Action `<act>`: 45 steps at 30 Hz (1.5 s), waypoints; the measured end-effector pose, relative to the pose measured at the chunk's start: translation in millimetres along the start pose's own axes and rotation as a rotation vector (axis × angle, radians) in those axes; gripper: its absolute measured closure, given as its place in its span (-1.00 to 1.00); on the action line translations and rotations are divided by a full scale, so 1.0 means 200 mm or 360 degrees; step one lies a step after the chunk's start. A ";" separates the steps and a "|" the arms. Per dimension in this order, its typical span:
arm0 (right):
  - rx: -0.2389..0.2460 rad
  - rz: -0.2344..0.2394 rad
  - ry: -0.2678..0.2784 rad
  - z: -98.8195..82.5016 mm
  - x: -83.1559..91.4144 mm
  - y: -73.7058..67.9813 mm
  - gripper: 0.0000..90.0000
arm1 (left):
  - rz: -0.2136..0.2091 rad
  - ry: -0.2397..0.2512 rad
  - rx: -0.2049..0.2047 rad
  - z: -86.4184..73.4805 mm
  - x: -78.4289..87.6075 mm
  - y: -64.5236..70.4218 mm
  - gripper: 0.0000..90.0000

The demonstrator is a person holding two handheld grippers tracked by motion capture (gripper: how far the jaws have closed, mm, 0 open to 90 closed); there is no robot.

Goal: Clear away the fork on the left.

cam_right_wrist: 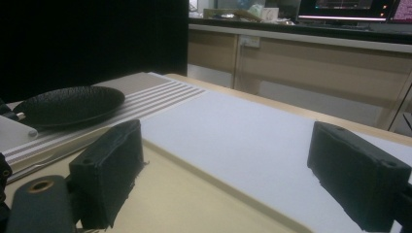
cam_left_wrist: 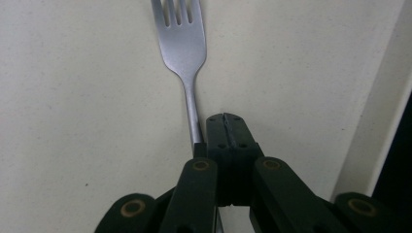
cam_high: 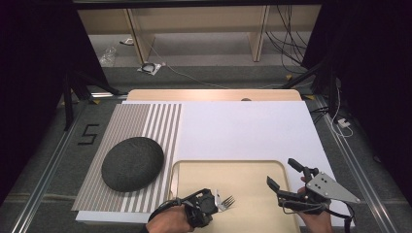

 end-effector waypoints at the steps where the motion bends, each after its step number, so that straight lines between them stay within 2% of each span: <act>1: 0.0000 0.0000 0.0000 0.00 0.00 0.00 -0.70 | 0.0006 -0.0008 -0.0004 0.00 0.00 -0.01 0.99; 3: -0.0001 -0.0001 0.0000 0.00 0.00 0.00 -0.70 | 0.0017 0.0004 0.0025 -0.01 0.01 -0.02 0.99; 12: 0.0000 0.0000 0.0001 0.00 0.00 0.00 -0.70 | 0.0057 0.0008 0.0080 -0.05 0.02 -0.08 0.99; 45: -0.0001 0.0000 -0.0002 0.00 0.00 0.00 -0.70 | 0.0089 0.0019 0.0277 -0.18 0.08 -0.24 0.99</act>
Point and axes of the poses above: each handheld gripper's, and its own axes: x roughly backward along the jaws, z roughly out of its top, y roughly to its right, the point moved 2 cm from there along -x, roughly forward along the jaws, and after that the axes turned 3 degrees about -z, right-handed, at the moved point
